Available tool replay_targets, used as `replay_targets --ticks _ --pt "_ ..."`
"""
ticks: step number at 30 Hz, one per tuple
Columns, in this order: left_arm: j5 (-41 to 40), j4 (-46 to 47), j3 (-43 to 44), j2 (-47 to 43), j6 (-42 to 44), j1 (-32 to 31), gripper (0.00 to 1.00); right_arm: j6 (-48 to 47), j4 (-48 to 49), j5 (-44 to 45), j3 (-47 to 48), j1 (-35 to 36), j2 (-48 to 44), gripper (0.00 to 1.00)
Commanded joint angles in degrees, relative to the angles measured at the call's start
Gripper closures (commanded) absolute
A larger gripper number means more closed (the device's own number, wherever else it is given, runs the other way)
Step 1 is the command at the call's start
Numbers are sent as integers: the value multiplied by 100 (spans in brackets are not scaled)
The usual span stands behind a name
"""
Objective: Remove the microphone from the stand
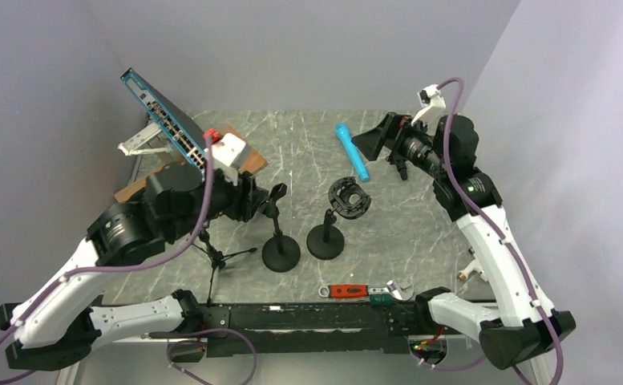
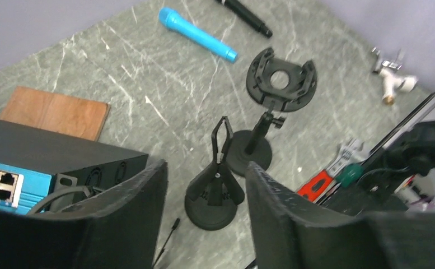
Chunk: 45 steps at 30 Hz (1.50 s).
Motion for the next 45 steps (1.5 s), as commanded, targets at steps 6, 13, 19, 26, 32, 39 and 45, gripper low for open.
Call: replay_targets --ticks 6,13,19,26,32,39,45 --pt "1570 -291 197 561 255 1162 53 287 202 -480 -259 101 -385 0" --pt "2008 14 60 721 251 1254 53 349 384 -585 -404 111 -356 0" --pt "1940 83 -51 809 219 1248 54 309 443 -578 -436 113 -300 0" --pt "1767 169 -212 782 252 1254 64 279 494 -597 -482 127 -208 0" --pt "1743 124 -182 693 246 1252 64 262 501 -589 -501 127 -160 0" --pt "1739 13 191 606 263 1253 52 261 521 -569 -483 134 -92 0" --pt "1770 35 110 628 316 1246 56 262 520 -564 -509 142 -72 0"
